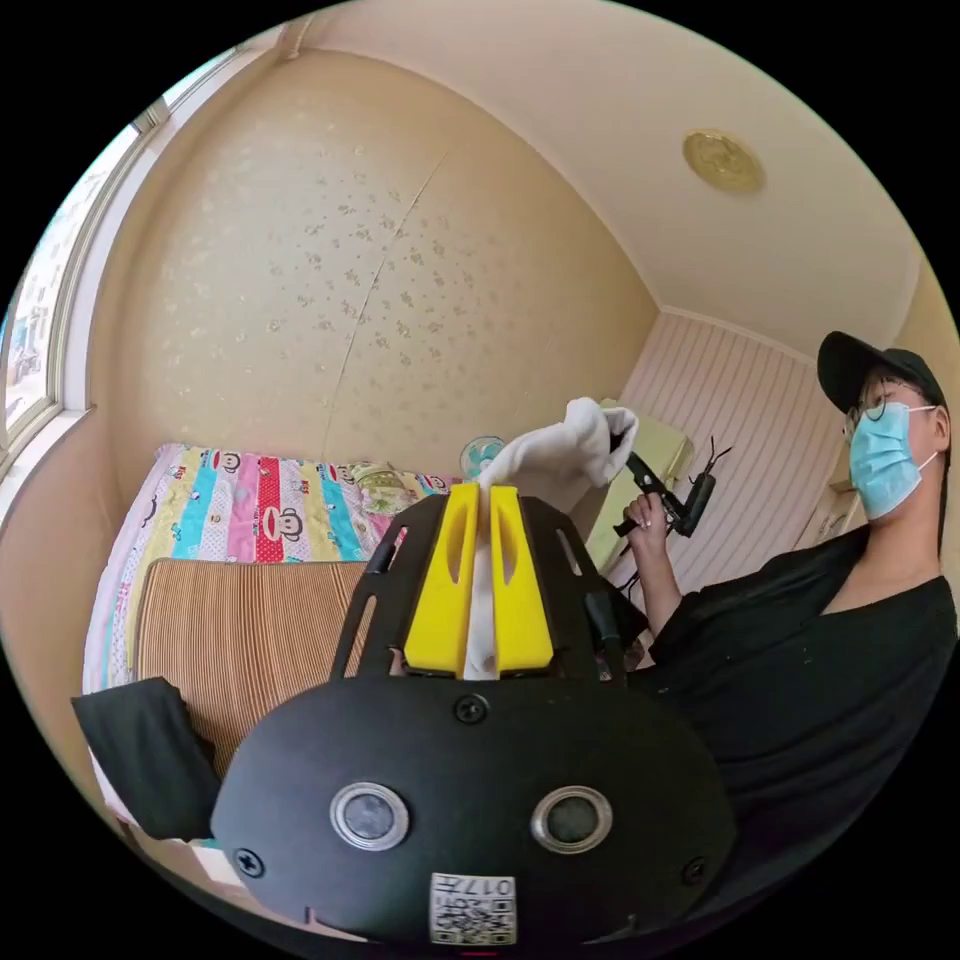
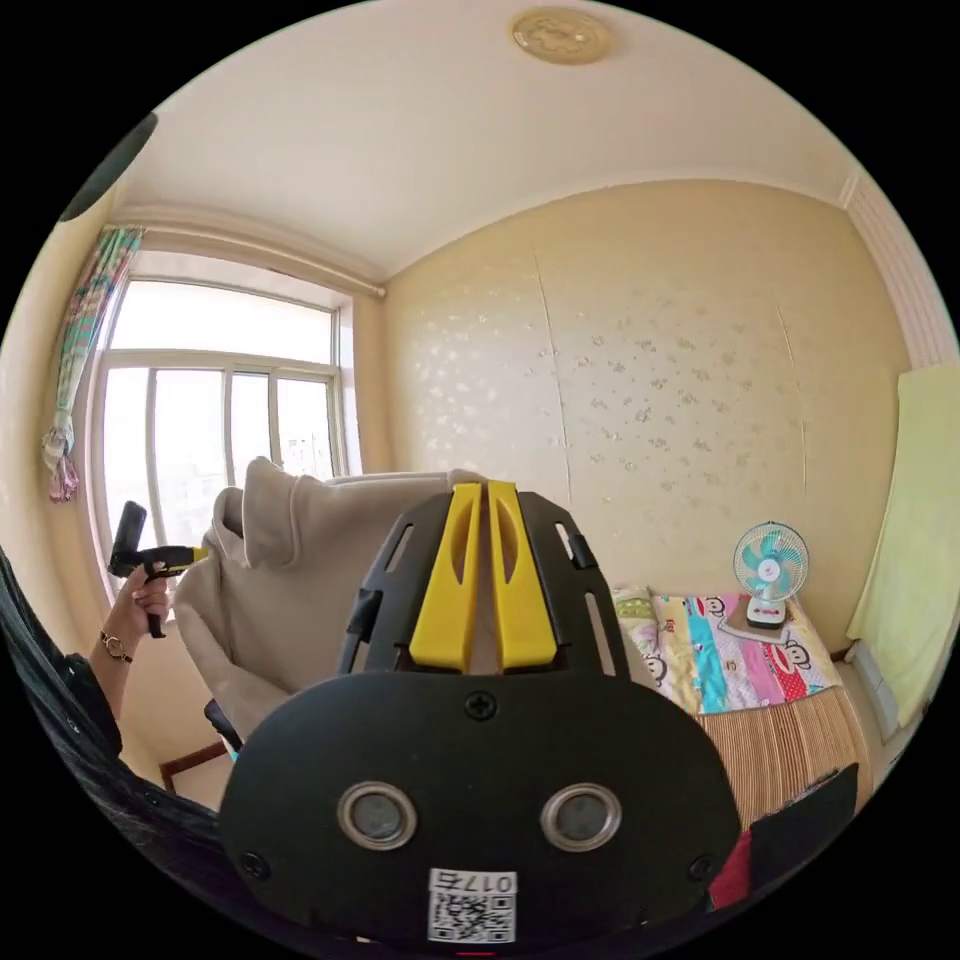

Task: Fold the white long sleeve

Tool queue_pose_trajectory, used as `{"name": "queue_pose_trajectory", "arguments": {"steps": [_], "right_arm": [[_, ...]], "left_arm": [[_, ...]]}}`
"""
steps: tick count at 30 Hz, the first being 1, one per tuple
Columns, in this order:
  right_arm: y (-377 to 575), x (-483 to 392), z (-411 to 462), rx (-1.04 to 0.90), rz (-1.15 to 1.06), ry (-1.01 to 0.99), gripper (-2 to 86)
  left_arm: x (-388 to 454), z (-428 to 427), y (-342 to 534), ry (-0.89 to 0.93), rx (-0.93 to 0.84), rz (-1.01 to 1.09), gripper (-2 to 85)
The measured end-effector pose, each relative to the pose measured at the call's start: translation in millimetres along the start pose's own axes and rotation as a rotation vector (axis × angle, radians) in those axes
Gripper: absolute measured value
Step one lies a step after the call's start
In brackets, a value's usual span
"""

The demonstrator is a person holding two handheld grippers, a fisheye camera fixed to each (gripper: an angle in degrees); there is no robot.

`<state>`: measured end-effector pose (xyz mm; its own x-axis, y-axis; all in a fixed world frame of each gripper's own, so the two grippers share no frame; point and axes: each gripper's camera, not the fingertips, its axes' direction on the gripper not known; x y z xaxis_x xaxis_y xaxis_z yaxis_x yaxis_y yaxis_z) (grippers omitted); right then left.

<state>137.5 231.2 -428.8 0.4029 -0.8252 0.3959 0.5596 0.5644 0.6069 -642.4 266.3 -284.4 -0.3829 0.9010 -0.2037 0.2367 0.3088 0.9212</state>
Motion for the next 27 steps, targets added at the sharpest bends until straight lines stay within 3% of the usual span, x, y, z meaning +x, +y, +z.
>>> {"name": "queue_pose_trajectory", "arguments": {"steps": [2,7,10,13,16,21,22,24,27], "right_arm": [[-4.2,-18.1,-8.6,0.023,-0.044,0.061,1.4],[-13.1,-24.4,-56.2,0.148,-0.050,0.129,1.4],[-31.3,-22.5,-71.7,0.225,-0.036,0.084,1.4],[-55.6,-25.8,-53.3,0.237,-0.069,0.110,1.4],[-72.6,-22.6,30.0,0.083,-0.123,0.246,1.4],[-19.5,38.9,311.2,-0.486,-0.157,0.316,1.5],[-3.9,46.4,342.0,-0.548,-0.159,0.322,1.5],[58.8,63.4,432.2,-0.791,-0.140,0.394,1.1],[142.7,55.5,484.6,-1.009,-0.104,0.281,0.7]], "left_arm": [[5.7,4.2,23.4,-0.023,0.017,-0.010,0.3],[21.2,-24.3,52.4,0.208,0.268,0.018,0.0],[50.7,-49.0,22.3,0.169,0.337,0.132,0.0],[58.4,-57.4,-26.3,0.065,0.327,0.106,0.3],[25.4,-28.6,-77.7,-0.019,0.235,0.056,0.9],[-143.5,128.0,-144.9,-0.275,-0.048,-0.129,5.5],[-167.1,150.9,-144.5,-0.337,-0.086,-0.148,5.7],[-256.9,230.7,-119.4,-0.553,-0.327,-0.305,6.6],[-314.1,289.0,-49.7,-0.469,-0.496,-0.439,6.9]]}}
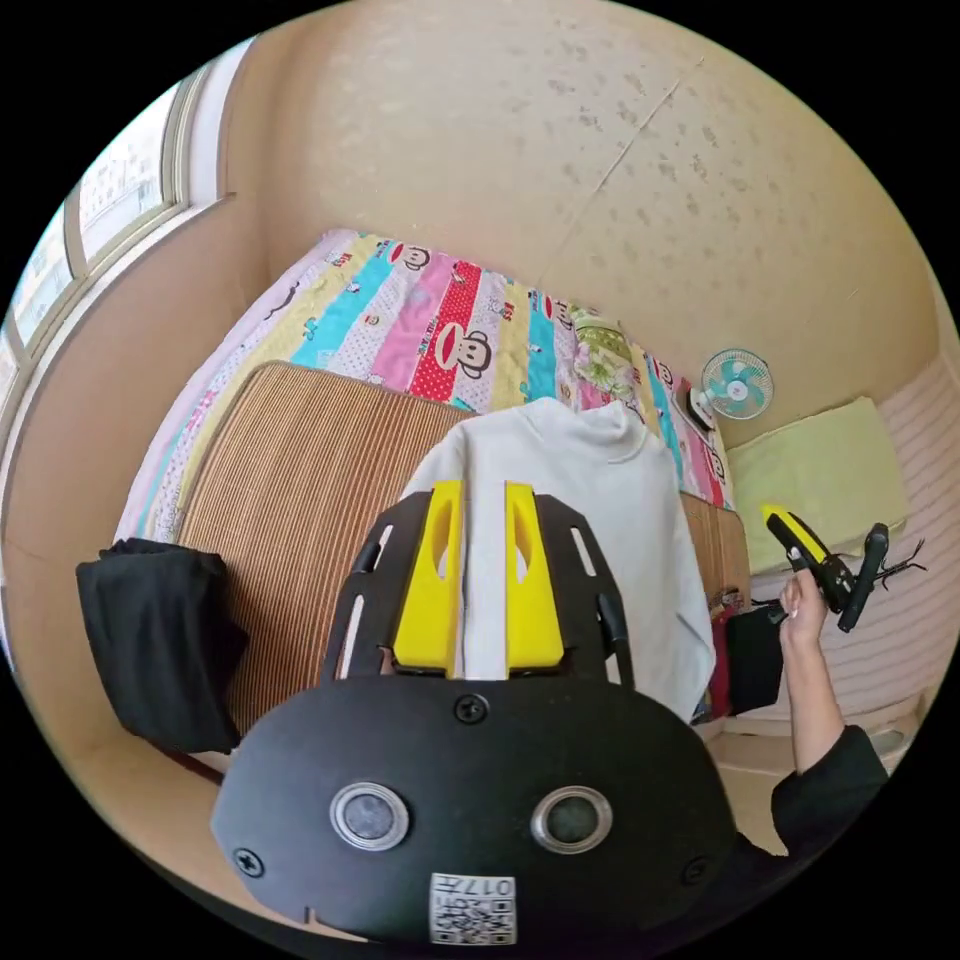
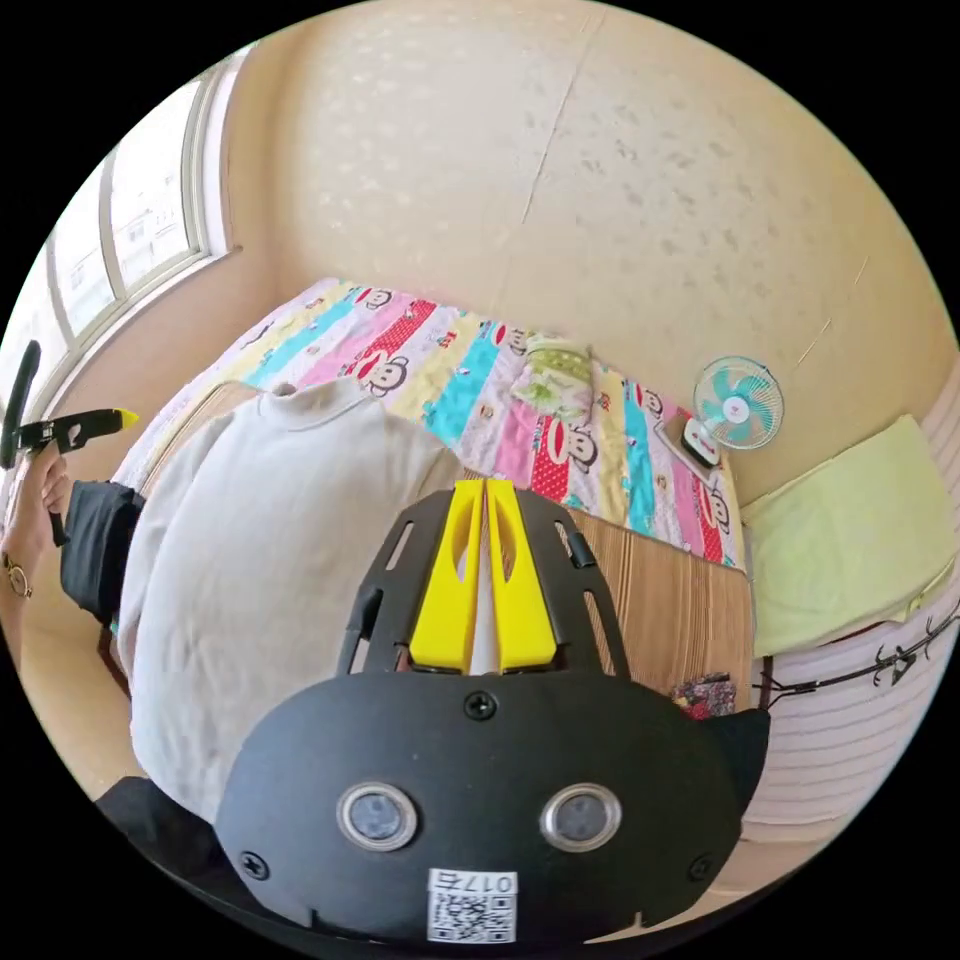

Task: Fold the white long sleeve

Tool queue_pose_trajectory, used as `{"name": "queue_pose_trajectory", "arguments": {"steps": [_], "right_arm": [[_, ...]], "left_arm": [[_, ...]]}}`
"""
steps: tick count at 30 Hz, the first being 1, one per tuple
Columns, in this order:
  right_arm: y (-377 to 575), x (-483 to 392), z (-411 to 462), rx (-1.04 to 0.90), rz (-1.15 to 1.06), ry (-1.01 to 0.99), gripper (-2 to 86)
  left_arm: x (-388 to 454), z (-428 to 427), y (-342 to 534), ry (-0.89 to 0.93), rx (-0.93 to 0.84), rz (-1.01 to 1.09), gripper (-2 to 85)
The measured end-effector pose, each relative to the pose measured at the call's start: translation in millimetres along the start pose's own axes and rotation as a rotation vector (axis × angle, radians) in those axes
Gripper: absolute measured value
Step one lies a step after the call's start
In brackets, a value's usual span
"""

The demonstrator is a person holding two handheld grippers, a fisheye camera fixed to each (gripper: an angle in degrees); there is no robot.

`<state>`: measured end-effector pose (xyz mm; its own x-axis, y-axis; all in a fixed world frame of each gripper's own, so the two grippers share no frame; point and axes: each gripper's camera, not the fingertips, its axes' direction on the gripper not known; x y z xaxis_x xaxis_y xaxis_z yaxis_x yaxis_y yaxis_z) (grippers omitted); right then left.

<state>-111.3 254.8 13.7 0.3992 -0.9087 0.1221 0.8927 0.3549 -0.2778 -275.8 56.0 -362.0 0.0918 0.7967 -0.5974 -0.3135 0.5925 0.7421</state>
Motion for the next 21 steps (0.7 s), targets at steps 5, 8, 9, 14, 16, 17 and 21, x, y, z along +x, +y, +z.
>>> {"name": "queue_pose_trajectory", "arguments": {"steps": [5,8,9,14,16,17,21], "right_arm": [[71.6,-77.2,135.6,-0.346,-0.085,-0.272,0.6],[137.2,-116.7,206.5,-0.602,-0.104,-0.384,0.6],[167.4,-129.0,229.9,-0.728,-0.130,-0.365,0.6],[216.3,-121.8,217.7,-0.805,-0.068,-0.432,1.2],[214.9,-96.1,211.9,-0.859,0.106,-0.498,1.7],[208.3,-67.5,200.0,-0.784,0.278,-0.527,2.5],[172.1,24.9,181.8,-0.580,0.629,-0.341,8.0]], "left_arm": [[-17.0,154.5,87.6,-0.035,-0.341,0.091,6.6],[-35.0,236.7,168.3,-0.084,-0.624,0.121,5.9],[-45.6,259.4,203.2,-0.105,-0.743,0.105,5.6],[-60.9,222.1,260.5,-0.055,-0.648,0.138,3.2],[-67.2,217.3,265.3,-0.055,-0.738,0.138,2.1],[-74.4,213.1,264.7,-0.048,-0.782,0.118,1.1],[-112.6,194.9,251.6,-0.007,-0.820,-0.032,-0.2]]}}
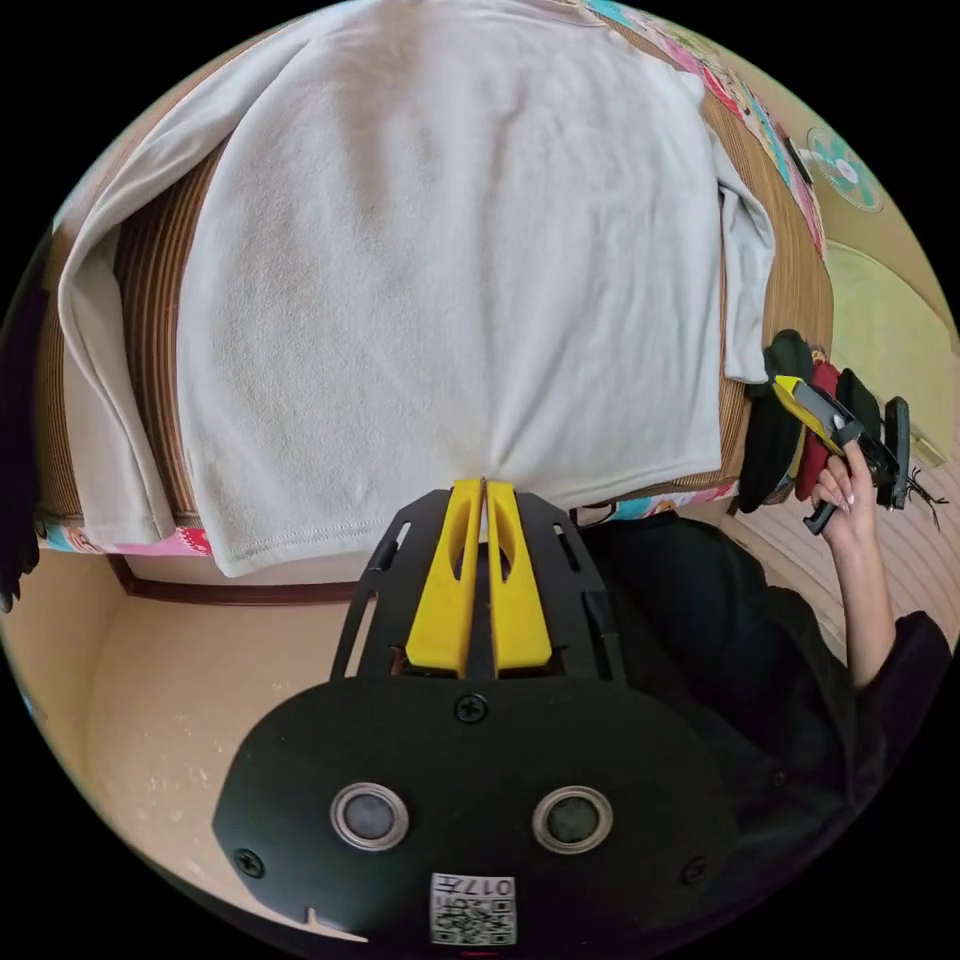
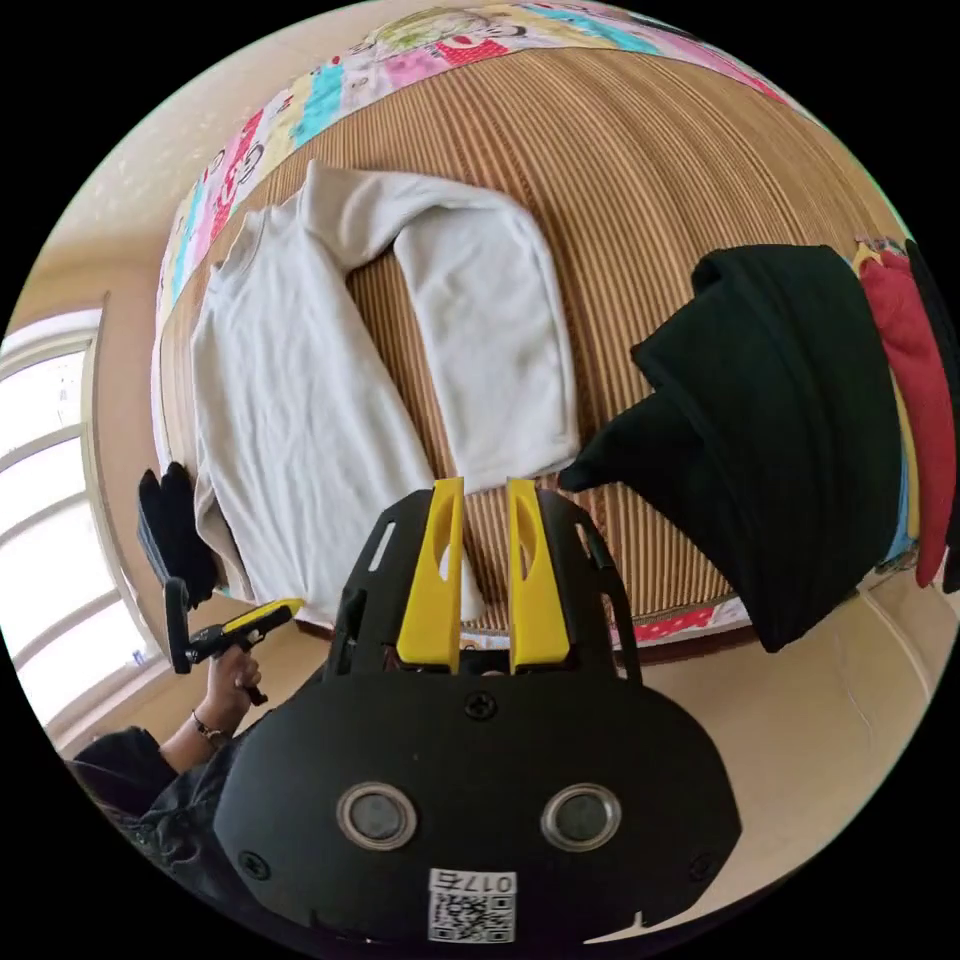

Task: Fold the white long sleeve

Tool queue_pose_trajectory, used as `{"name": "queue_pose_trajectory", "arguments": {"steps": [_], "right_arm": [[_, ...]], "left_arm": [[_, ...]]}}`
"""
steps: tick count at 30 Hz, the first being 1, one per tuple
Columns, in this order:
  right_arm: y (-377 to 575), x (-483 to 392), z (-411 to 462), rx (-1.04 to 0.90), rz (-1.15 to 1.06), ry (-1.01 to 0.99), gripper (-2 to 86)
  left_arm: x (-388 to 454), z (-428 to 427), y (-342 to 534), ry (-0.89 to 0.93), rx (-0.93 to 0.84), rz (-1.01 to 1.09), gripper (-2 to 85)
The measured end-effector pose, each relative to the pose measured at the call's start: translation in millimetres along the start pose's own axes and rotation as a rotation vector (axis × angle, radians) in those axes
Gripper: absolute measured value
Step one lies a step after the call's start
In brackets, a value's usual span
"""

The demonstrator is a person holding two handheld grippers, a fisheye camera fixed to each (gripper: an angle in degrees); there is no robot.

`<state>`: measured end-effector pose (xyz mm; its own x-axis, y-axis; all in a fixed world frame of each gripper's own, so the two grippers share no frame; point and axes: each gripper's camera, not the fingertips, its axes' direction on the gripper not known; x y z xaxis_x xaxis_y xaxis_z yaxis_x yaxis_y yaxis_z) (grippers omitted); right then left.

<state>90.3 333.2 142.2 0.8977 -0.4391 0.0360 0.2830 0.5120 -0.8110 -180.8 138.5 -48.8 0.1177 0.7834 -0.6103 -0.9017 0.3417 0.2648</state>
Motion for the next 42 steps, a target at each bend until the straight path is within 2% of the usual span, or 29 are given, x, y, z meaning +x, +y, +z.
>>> {"name": "queue_pose_trajectory", "arguments": {"steps": [2,5,8,9,10,12,13,15,17,19,20,22,23,24,25,27,28,30,32,33,37,39,42], "right_arm": [[-27.6,6.8,1.1,0.025,-0.017,0.045,9.2],[-69.5,6.0,45.9,-0.227,-0.074,0.118,9.2],[-79.4,-39.6,50.1,-0.467,-0.450,0.330,5.1],[-74.0,-54.5,32.5,-0.456,-0.540,0.438,4.7],[-69.8,-61.2,17.0,-0.393,-0.576,0.500,4.4],[-44.3,-80.1,-58.0,-0.028,-0.634,0.756,4.1],[-36.7,-81.7,-75.6,0.071,-0.619,0.812,4.1],[-3.3,-75.6,-124.6,0.412,-0.548,0.949,4.2],[14.1,-56.4,-128.2,0.531,-0.493,0.985,4.4],[18.3,-25.5,-105.3,0.483,-0.427,1.002,4.3],[16.5,2.4,-79.5,0.367,-0.362,0.995,3.5],[13.7,56.1,-40.6,0.133,-0.127,0.955,2.5],[19.3,89.1,-29.0,0.031,0.070,0.903,2.1],[34.7,111.2,-35.0,0.051,0.233,0.783,2.0],[44.6,118.7,-41.3,0.085,0.285,0.690,2.2],[85.4,138.1,-64.6,0.247,0.401,0.252,4.1],[93.9,140.6,-67.7,0.285,0.399,0.130,4.9],[113.5,149.9,-62.5,0.356,0.386,-0.313,9.6],[112.9,155.4,-41.1,0.317,0.414,-0.514,11.2],[109.6,158.0,-24.8,0.293,0.450,-0.544,11.6],[91.8,180.8,23.4,0.183,0.664,-0.455,11.0],[87.6,198.3,33.7,0.230,0.795,-0.483,9.2],[84.0,208.8,20.0,0.318,0.858,-0.469,4.8]], "left_arm": [[-15.0,-9.3,-2.0,0.016,-0.005,-0.042,-0.3],[-30.2,-26.8,-5.5,0.023,0.009,-0.064,-0.5],[-38.2,-41.7,-8.2,0.020,-0.004,-0.067,-0.5],[-40.7,-47.1,-8.1,0.023,-0.004,-0.058,-0.5],[-41.8,-49.4,-7.7,0.022,-0.005,-0.053,-0.5],[-47.3,-54.8,-4.2,0.004,-0.017,-0.042,-0.5],[-49.0,-55.3,-2.9,0.001,-0.021,-0.042,-0.5],[-58.4,-54.1,3.4,0.005,-0.039,-0.063,-0.5],[-67.2,-51.2,9.3,0.033,-0.049,-0.096,-0.5],[-75.8,-47.9,16.2,0.064,-0.054,-0.129,-0.5],[-80.4,-46.0,21.0,0.078,-0.058,-0.145,-0.5],[-86.2,-43.6,28.0,0.084,-0.071,-0.161,-0.5],[-90.1,-43.8,33.0,0.091,-0.073,-0.172,-0.5],[-94.4,-45.6,38.1,0.105,-0.070,-0.183,-0.4],[-96.6,-46.9,40.6,0.111,-0.068,-0.189,-0.4],[-105.7,-52.6,50.5,0.144,-0.049,-0.209,-0.4],[-107.9,-53.9,53.0,0.153,-0.042,-0.212,-0.3],[-117.5,-57.9,61.9,0.193,-0.007,-0.228,-0.1],[-126.0,-61.7,68.8,0.245,0.042,-0.254,0.5],[-132.6,-64.9,73.7,0.291,0.082,-0.283,1.3],[-156.6,-76.6,90.9,0.443,0.210,-0.407,4.6],[-177.0,-86.2,108.6,0.526,0.299,-0.505,5.3],[-208.0,-94.3,137.0,0.592,0.370,-0.612,5.6]]}}
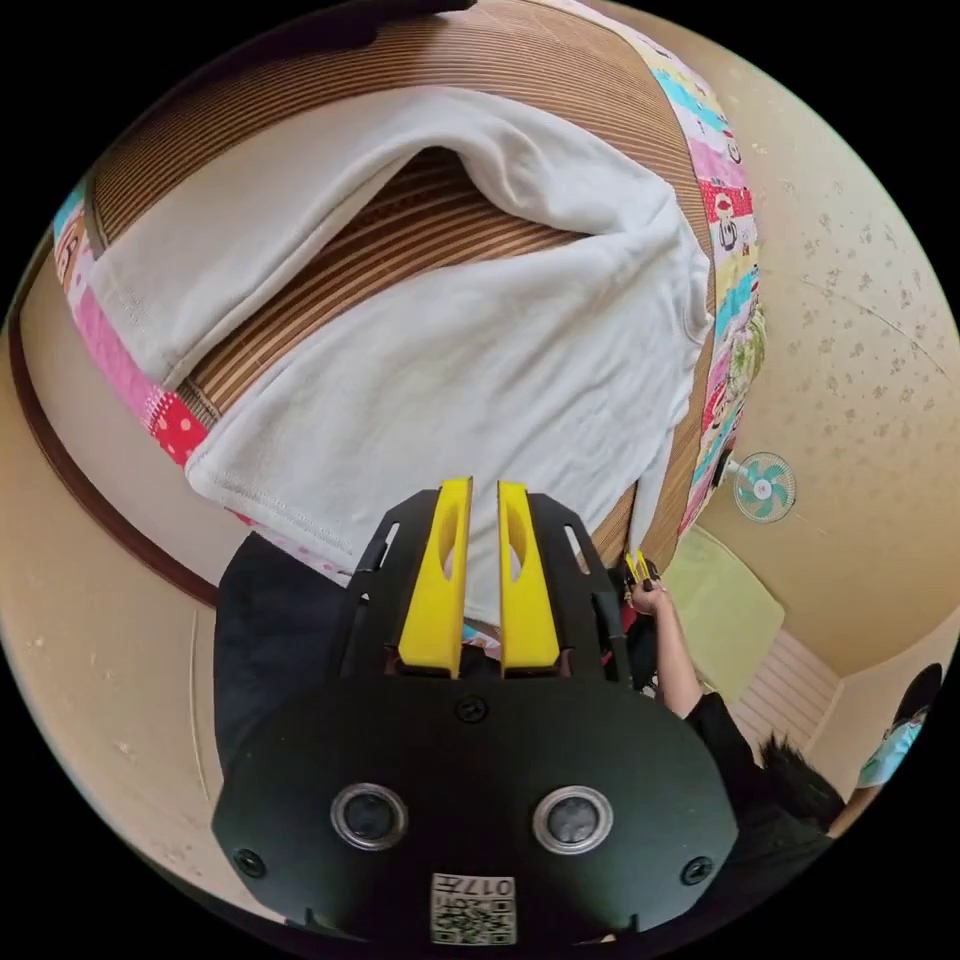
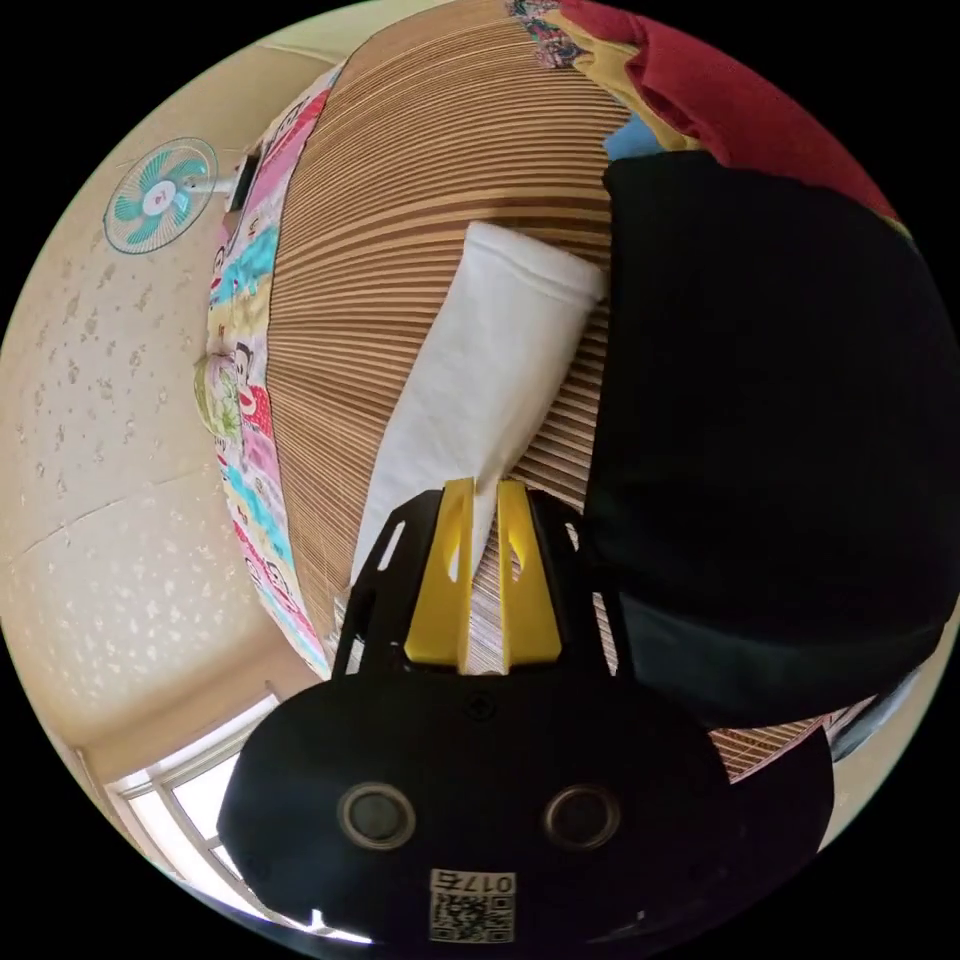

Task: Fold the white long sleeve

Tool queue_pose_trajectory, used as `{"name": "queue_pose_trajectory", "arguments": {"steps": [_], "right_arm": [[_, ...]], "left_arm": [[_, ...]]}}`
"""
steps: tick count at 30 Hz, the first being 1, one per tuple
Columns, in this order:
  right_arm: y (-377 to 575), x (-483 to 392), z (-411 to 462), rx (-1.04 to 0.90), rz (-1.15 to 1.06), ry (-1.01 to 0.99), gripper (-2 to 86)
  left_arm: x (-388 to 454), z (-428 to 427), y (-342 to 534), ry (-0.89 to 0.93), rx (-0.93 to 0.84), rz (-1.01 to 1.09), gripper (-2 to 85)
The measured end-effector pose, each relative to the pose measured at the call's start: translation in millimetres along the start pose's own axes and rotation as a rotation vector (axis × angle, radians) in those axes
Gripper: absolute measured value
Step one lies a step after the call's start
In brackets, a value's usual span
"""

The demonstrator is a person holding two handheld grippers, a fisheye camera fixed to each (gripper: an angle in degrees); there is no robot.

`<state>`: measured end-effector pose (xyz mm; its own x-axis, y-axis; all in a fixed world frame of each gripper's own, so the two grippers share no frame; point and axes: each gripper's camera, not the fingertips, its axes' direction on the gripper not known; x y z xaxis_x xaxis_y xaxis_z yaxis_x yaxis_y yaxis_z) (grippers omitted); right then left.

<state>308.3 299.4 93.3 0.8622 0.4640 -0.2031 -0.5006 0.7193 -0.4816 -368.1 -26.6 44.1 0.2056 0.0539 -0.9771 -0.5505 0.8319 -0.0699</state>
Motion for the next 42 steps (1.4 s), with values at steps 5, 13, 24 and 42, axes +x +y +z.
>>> {"name": "queue_pose_trajectory", "arguments": {"steps": [5,13,24,42], "right_arm": [[48.8,-124.8,-48.7,0.158,-0.516,-0.132,3.3],[335.1,-283.2,26.4,0.028,-1.357,-0.156,2.9],[503.5,-141.1,220.4,-0.708,-1.642,0.555,3.1],[711.1,-182.5,75.8,-0.482,-2.644,-0.251,8.5]], "left_arm": [[-55.6,-65.3,1.9,0.010,0.153,-0.104,7.4],[-125.1,-138.6,18.3,0.029,0.337,-0.270,10.9],[-230.3,-35.9,99.9,0.588,0.405,-0.886,10.0],[15.2,-215.5,166.5,0.139,0.627,0.214,2.4]]}}
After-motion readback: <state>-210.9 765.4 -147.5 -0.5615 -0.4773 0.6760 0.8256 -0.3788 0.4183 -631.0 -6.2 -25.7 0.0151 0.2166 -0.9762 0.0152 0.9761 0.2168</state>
